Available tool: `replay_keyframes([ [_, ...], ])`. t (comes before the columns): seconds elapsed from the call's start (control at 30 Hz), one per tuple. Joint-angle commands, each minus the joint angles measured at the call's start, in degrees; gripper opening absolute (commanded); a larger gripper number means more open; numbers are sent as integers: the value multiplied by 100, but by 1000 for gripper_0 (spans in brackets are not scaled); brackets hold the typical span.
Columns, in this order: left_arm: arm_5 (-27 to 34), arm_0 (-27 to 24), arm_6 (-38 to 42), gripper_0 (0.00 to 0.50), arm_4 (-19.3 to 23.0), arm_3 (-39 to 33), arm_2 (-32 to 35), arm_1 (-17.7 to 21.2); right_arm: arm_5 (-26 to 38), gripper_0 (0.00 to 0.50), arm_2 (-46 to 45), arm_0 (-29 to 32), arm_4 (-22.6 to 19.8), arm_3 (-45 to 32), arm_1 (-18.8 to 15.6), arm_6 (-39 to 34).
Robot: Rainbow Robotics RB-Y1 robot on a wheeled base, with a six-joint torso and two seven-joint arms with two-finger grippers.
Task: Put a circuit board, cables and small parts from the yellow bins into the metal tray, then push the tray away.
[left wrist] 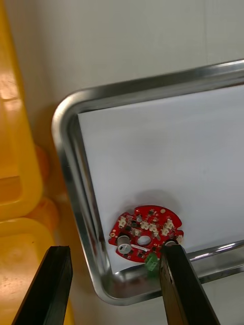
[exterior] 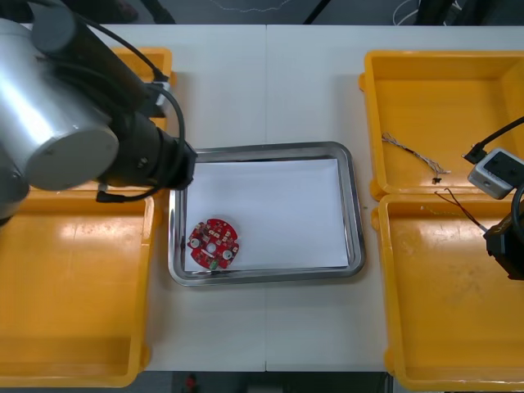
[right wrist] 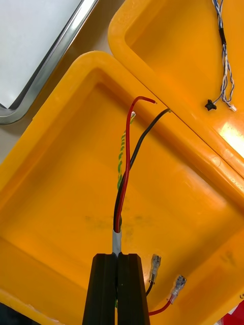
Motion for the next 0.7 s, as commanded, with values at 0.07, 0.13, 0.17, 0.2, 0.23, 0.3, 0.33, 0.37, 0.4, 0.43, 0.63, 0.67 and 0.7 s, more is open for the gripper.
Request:
replay_keyframes([
  [0.07, 42, -202, -1180, 500, 337, 278, 795, 558, 19, 0, 61, -230, -166, -91, -182, -206],
  [0.13, -29, -202, -1400, 500, 346, 445, 944, 655, 19, 0, 140, -301, -174, -91, -182, -224],
  [0.17, -108, -211, -1549, 500, 381, 568, 1015, 725, 19, 0, 219, -380, -174, -91, -182, -232],
  [0.2, -160, -202, -1619, 500, 390, 639, 1041, 769, 19, 0, 272, -424, -166, -91, -182, -241],
  [0.23, -257, -202, -1751, 500, 399, 770, 1111, 822, 19, 0, 377, -503, -148, -91, -182, -250],
  [0.3, -424, -202, -1927, 500, 434, 981, 1191, 910, 19, 0, 535, -643, -122, -91, -182, -250],
  [0.33, -547, -211, -2050, 500, 434, 1131, 1243, 963, 19, 0, 641, -731, -95, -91, -173, -250],
  [0.37, -679, -202, -2182, 500, 443, 1271, 1287, 989, 19, 0, 764, -837, -87, -82, -182, -259],
  [0.4, -732, -202, -2243, 500, 443, 1350, 1314, 1006, 19, 0, 826, -881, -78, -82, -182, -259],
  [0.43, -864, -202, -2375, 500, 443, 1500, 1366, 1024, 19, 0, 949, -986, -60, -82, -182, -276],
  [0.63, -1699, -220, -3017, 500, 434, 2300, 1516, 1077, 19, 0, 1458, -1434, 63, -82, -182, -285],
  [0.67, -1857, -220, -3149, 500, 407, 2440, 1516, 1086, 19, 0, 1573, -1540, 80, -73, -173, -285],
  [0.7, -1927, -229, -3210, 500, 407, 2493, 1516, 1086, 19, 0, 1617, -1593, 80, -65, -173, -285],
])
